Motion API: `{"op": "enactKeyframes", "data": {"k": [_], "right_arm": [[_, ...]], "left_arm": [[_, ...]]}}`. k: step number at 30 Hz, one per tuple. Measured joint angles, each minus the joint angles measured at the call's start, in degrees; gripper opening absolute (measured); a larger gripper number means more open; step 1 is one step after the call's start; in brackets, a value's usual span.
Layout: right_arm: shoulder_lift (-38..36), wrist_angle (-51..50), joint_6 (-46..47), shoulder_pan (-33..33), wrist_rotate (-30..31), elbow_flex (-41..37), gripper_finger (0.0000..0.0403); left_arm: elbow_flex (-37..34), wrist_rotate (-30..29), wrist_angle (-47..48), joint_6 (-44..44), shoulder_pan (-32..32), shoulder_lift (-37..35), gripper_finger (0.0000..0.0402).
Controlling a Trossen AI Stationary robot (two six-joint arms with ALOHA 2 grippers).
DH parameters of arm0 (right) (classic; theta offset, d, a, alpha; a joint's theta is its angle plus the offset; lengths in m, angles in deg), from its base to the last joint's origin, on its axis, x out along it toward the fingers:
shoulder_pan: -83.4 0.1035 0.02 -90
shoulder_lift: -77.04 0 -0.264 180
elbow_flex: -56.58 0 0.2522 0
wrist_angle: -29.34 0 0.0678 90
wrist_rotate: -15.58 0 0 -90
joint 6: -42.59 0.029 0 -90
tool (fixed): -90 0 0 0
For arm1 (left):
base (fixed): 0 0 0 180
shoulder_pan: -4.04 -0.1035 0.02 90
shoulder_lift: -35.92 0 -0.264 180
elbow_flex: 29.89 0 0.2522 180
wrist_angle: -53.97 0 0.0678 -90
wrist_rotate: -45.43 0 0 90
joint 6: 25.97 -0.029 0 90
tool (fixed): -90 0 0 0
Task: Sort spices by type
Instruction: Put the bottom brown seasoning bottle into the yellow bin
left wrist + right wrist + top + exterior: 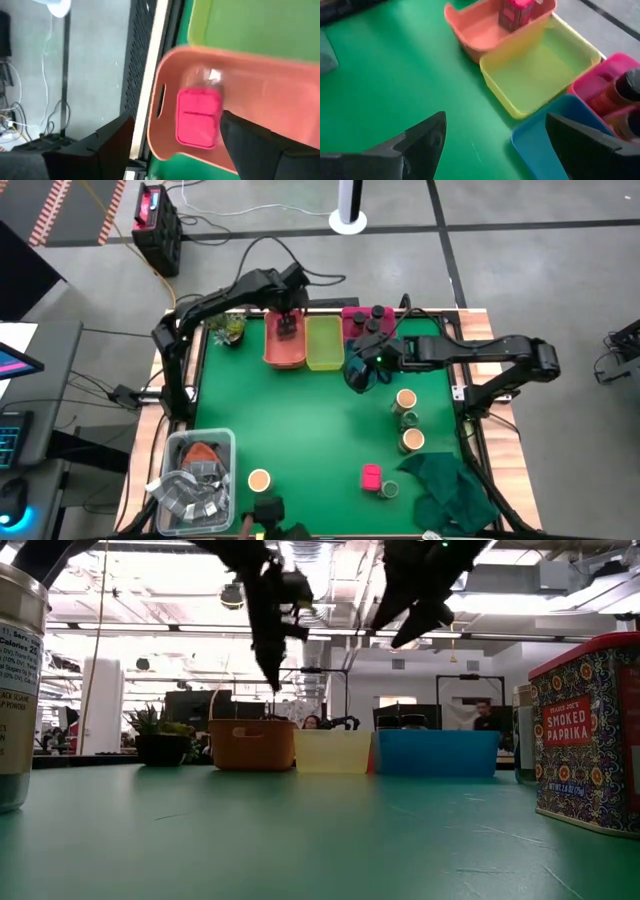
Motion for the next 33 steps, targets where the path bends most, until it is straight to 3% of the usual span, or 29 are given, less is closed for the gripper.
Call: {"op": "enactKeyframes", "data": {"k": [6,17,26,33], "right_arm": [[-1.59,-4.40,-1.42,2.38,-0.24,-0.02,0.0365],[-9.88,-12.80,0.70,13.52,1.50,-0.02,0.0365],[-11.27,-11.44,0.93,18.16,3.25,-0.02,0.0365],[-9.76,-11.19,3.42,22.44,5.47,-0.02,0.0365]], "left_arm": [[8.29,8.37,11.03,13.20,9.25,-0.02,0.0283],[8.98,18.08,16.56,44.77,41.31,0.09,0.0283],[6.95,16.77,14.63,71.15,56.47,0.39,0.0285],[6.71,14.47,14.66,71.85,64.56,0.39,0.0324]]}}
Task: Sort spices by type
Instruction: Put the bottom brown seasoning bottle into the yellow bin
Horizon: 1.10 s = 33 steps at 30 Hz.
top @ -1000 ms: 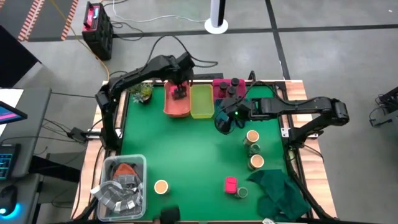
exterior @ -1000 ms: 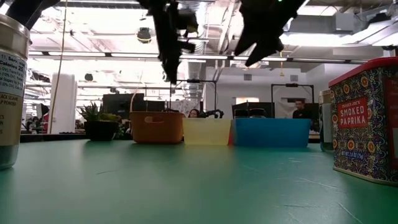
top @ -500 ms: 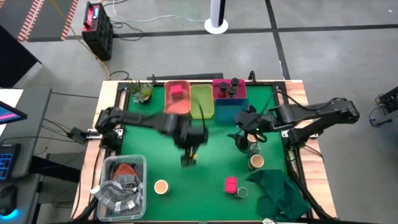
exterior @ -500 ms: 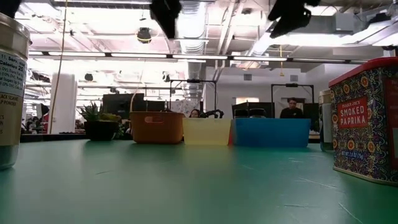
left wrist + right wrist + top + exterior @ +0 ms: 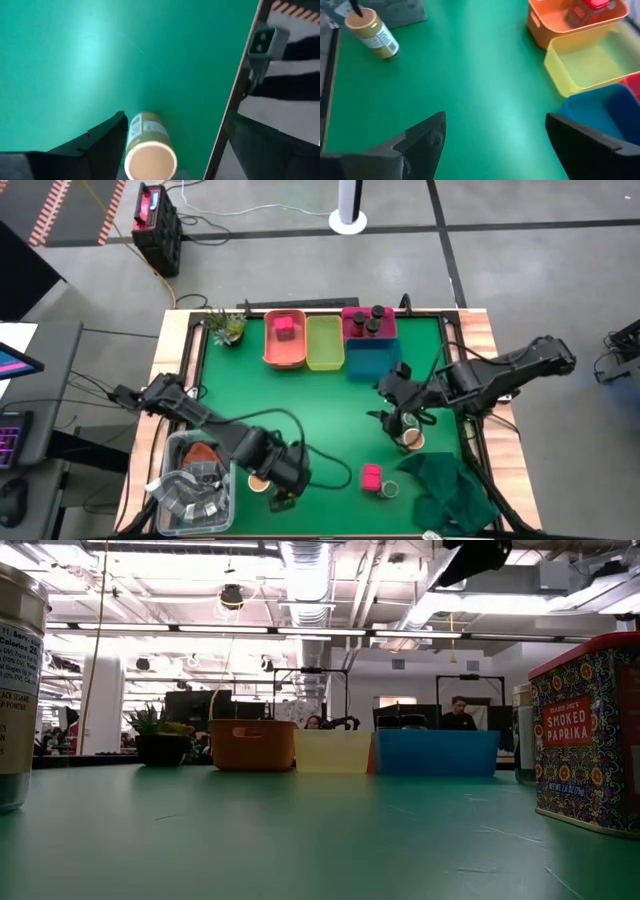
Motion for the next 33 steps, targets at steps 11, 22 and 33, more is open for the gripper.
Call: {"op": "enactKeyframes", "data": {"k": [11,22,33], "right_arm": [[-0.01,4.01,3.45,4.47,5.00,0.02,0.0365],[0.03,4.04,5.43,5.21,5.20,0.02,0.0365],[0.03,4.05,5.42,5.82,5.22,0.02,0.0365]], "left_arm": [[-2.59,-3.52,3.90,-2.14,4.82,2.05,0.0388],[-11.92,-1.76,-0.96,-0.62,4.94,2.08,0.0390],[-20.60,2.64,-7.66,1.60,5.20,2.03,0.0388]]}}
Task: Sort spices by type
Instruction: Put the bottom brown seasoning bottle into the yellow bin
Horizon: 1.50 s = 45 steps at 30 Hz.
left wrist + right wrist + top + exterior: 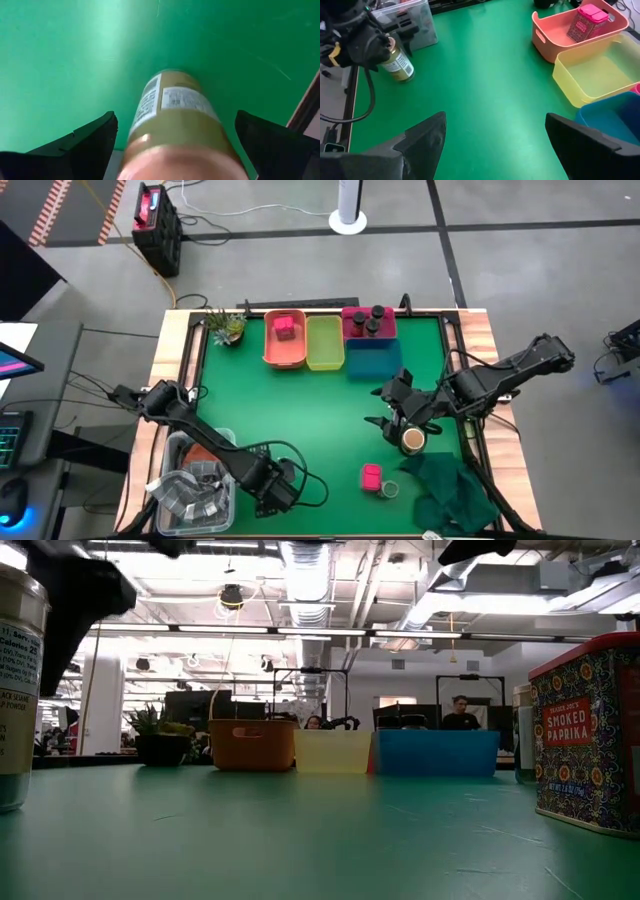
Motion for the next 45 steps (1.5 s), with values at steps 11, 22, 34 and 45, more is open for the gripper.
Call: {"op": "enactKeyframes", "data": {"k": [11,22,34,45], "right_arm": [[0.00,-0.02,-0.69,0.05,-0.01,0.00,0.0365],[0.00,0.19,-3.46,-1.33,-0.03,0.00,0.0365],[0.00,-0.65,-4.54,-4.20,-0.27,0.00,0.0365],[-0.10,-5.43,-1.69,-9.54,-3.01,0.00,0.0365]], "left_arm": [[-5.20,3.92,-3.01,0.18,0.13,0.02,0.0297],[-5.22,6.58,-2.61,-4.35,-6.14,-1.58,0.0269],[-1.06,4.15,-0.28,-22.28,-25.01,-4.46,0.0269],[10.92,3.08,1.89,-42.96,-43.82,-4.46,0.0269]]}}
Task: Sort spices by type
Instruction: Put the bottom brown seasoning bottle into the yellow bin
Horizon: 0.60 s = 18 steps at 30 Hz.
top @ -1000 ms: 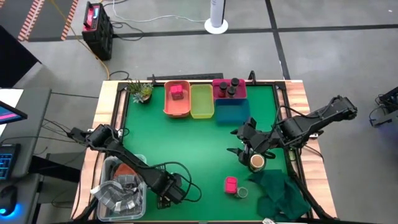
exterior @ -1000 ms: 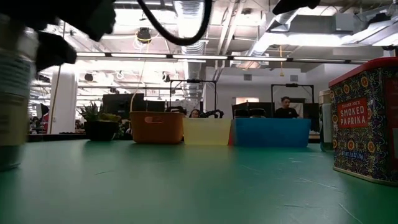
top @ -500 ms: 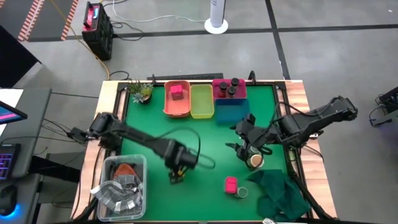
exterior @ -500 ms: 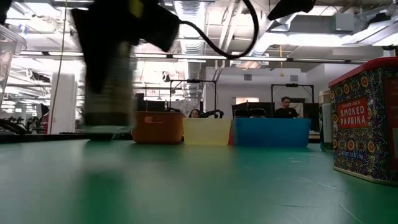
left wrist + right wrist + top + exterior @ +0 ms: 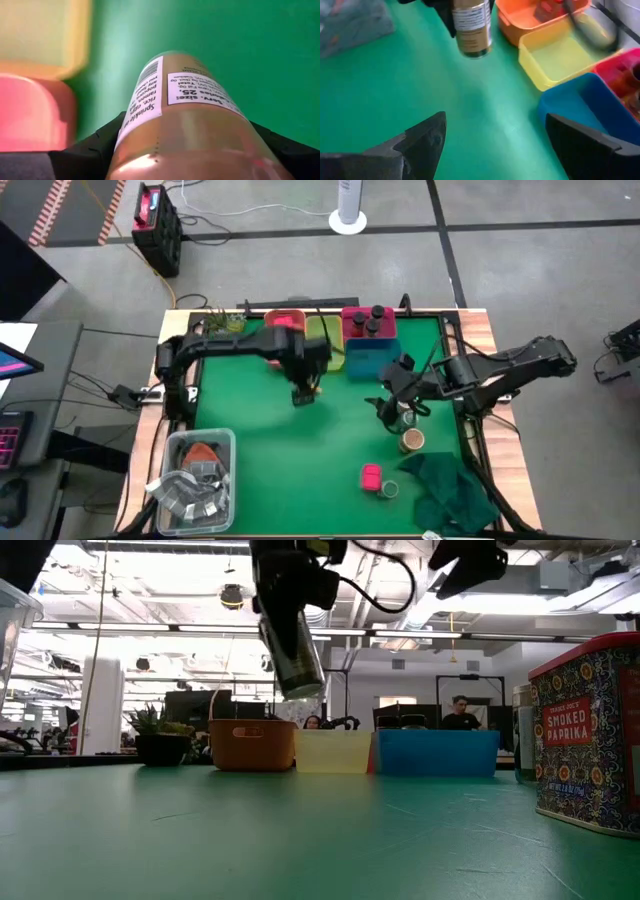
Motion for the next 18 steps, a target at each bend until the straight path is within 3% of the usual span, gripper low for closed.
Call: {"op": "enactKeyframes", "data": {"k": [9,18], "right_arm": [[0.08,1.59,1.72,-6.84,0.32,0.00,0.0365],[0.08,5.51,2.24,-12.58,-0.12,0.00,0.0365]], "left_arm": [[1.35,0.47,-5.51,-11.69,-13.18,0.00,0.0269],[6.28,1.78,-7.51,-18.95,-17.42,5.67,0.0269]]}}
